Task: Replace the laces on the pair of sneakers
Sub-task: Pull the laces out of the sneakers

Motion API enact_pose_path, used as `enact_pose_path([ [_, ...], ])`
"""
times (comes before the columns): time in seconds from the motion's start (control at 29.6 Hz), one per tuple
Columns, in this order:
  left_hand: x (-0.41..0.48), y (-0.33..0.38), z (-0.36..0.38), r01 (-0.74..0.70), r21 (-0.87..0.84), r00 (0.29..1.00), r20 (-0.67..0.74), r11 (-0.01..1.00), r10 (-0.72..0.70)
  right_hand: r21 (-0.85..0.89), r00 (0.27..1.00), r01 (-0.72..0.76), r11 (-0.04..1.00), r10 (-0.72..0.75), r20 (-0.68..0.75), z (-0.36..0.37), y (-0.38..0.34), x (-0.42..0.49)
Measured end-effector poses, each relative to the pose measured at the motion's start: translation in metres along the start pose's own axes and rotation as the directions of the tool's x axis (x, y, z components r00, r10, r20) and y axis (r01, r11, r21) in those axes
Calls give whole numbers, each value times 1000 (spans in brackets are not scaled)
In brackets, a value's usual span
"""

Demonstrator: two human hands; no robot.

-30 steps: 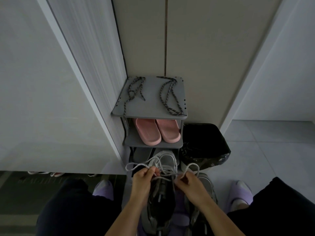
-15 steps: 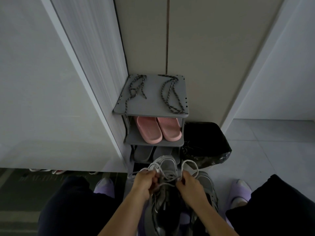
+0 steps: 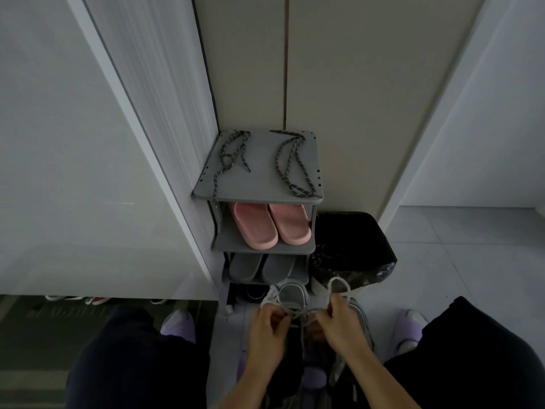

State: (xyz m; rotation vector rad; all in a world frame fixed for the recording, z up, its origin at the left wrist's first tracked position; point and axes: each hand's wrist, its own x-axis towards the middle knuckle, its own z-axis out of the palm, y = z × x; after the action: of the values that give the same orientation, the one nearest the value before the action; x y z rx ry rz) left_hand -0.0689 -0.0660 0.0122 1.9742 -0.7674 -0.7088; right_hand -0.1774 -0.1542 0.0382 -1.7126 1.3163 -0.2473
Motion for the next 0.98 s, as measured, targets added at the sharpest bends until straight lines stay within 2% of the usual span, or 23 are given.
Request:
enact_pose_path([
  [0.1, -3, -2, 0, -2, 8, 1000, 19, 1000, 2, 308, 983, -60, 949, 110, -148, -31, 3, 14],
  [0.24, -4, -7, -6, 14, 70, 999, 42, 997, -17, 598, 924, -5, 801, 232, -303, -76, 10, 20],
  [0.3, -2, -7, -10, 31, 90, 999, 32, 995, -34, 730, 914, -2, 683, 297, -275, -78, 12, 15],
  [0.37, 2, -6, -15, 38, 92, 999, 24, 995, -40, 783, 918, -58, 619, 342, -202, -68, 13, 11],
  [0.44, 6, -2, -19, 63, 47, 997, 29, 997, -64, 751, 937, -138, 646, 330, -112, -57, 15, 8],
  [0.51, 8, 1, -21, 104, -14, 993, 60, 994, -103, 650, 974, -175, 739, 229, 1, -46, 15, 2],
  [0.61, 3, 1, -20, 141, -73, 986, 98, 987, -133, 275, 977, -42, 960, -18, 211, -36, 19, -6],
  [0.68, -2, -2, -19, 147, -102, 986, 90, 984, -138, 44, 946, 59, 997, -70, 318, -32, 19, -10],
  [0.74, -3, -6, -20, 160, -143, 986, 71, 977, -152, -99, 956, 129, 987, -97, 277, -28, 17, -11],
  [0.81, -3, -10, -22, 172, -156, 985, 56, 973, -166, -77, 970, 124, 989, -105, 217, -24, 14, -12],
  [0.88, -3, -11, -23, 171, -164, 984, 69, 971, -162, -48, 968, 91, 995, -77, 239, -19, 9, -12],
  [0.98, -6, -9, -20, 150, -161, 986, 99, 975, -136, -138, 969, 136, 981, -103, 223, -10, 3, -7],
])
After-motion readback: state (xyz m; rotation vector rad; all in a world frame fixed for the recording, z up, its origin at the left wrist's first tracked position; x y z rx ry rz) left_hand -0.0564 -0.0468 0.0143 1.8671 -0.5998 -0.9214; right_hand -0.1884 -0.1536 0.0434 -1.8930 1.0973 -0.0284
